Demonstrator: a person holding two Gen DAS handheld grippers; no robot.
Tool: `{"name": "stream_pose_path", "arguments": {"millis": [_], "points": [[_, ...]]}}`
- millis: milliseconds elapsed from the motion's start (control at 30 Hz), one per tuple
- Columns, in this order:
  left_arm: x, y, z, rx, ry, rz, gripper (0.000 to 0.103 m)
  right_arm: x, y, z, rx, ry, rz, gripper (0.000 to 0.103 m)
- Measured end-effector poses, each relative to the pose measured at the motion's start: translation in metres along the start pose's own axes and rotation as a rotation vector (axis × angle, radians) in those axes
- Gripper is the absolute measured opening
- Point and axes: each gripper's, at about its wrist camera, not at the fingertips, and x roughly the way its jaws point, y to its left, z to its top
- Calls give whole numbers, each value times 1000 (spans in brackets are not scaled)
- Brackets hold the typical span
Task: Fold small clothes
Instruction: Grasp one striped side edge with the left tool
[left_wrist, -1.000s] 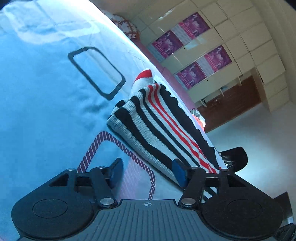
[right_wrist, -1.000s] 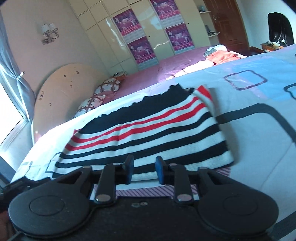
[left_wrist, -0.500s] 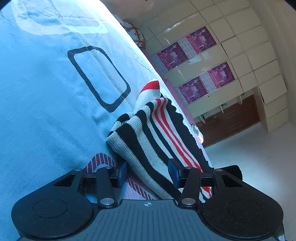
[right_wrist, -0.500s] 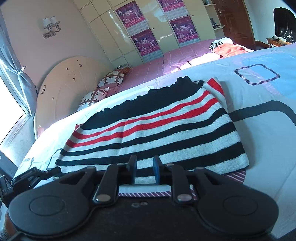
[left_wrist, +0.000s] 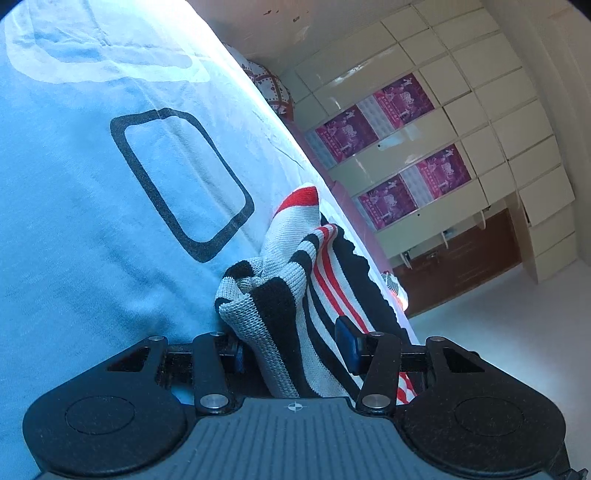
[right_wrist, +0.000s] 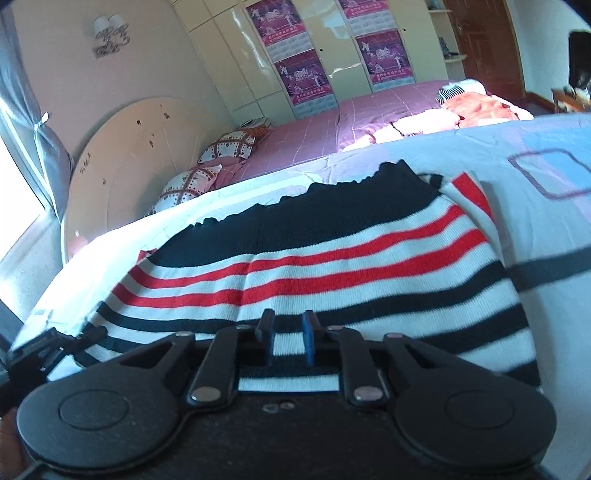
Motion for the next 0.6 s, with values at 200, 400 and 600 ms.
{"name": "stream_pose_path", "arguments": {"millis": [200,400,600], "points": [[14,-4,4,-6,-9,-11,48,24,23,13,-112,-3,-3,6],[18,10,5,-48,12,-18,21,46,33,17,-159,23,16,6],[27,6,8,-28,22,-15,22,71,44,7,-222,62,-32,2]]}}
